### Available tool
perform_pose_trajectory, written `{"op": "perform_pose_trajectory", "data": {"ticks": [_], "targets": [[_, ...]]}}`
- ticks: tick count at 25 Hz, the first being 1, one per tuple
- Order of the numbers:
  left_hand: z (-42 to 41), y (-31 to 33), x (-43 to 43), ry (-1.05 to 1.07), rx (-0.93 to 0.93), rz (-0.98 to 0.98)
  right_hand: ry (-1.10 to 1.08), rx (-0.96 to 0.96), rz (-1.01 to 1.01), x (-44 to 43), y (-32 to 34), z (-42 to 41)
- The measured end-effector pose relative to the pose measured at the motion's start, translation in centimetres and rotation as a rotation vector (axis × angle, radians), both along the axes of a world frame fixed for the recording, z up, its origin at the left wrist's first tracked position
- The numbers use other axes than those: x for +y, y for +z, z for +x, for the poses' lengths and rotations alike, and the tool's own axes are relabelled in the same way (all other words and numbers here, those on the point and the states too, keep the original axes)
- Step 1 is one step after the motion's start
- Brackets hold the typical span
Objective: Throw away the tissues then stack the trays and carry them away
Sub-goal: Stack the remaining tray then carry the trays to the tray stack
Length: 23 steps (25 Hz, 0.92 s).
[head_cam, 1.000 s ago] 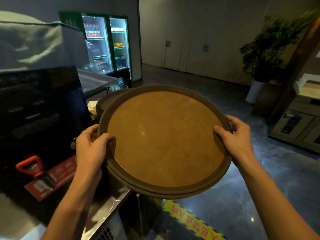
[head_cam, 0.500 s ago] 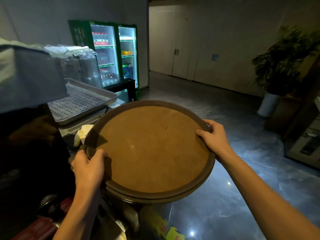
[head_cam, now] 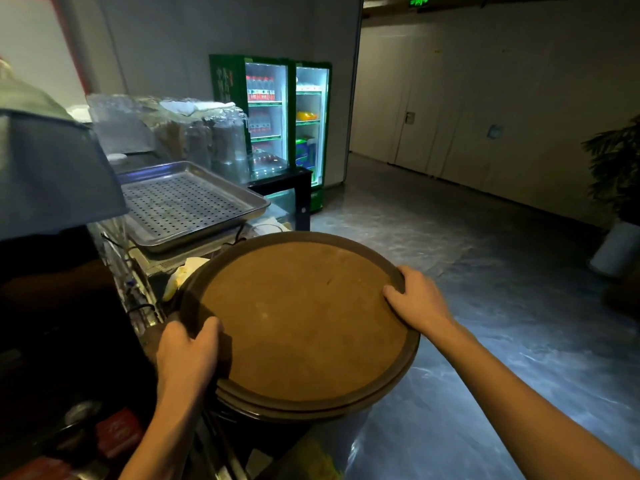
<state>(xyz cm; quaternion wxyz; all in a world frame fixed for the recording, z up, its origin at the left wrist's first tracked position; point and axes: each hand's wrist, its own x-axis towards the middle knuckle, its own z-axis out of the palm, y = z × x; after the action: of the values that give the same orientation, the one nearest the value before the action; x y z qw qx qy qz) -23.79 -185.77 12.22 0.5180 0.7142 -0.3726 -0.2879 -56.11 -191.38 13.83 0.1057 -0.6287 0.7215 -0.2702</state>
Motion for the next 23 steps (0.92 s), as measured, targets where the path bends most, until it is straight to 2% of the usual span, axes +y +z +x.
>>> {"op": "perform_pose_trajectory", "data": {"ticks": [4, 12, 20, 23], "targets": [[0.3, -0.1, -0.5, 0.04, -0.028, 0.024, 0.031, 0.084, -0.004, -1.3, 0.2, 0.4], [1.5, -0.3, -1.1, 0.069, -0.024, 0.148, 0.052, 0.127, 0.009, -3.2, 0.3, 2.3], [1.6, -1.0, -1.8, 0.071, -0.041, 0.136, 0.085, 0.117, -0.032, -4.6, -0.1, 2.6], [1.5, -1.2, -1.6, 0.057, -0.07, 0.137, 0.095, 0.032, -0.072, -5.1, -0.5, 2.5]]}}
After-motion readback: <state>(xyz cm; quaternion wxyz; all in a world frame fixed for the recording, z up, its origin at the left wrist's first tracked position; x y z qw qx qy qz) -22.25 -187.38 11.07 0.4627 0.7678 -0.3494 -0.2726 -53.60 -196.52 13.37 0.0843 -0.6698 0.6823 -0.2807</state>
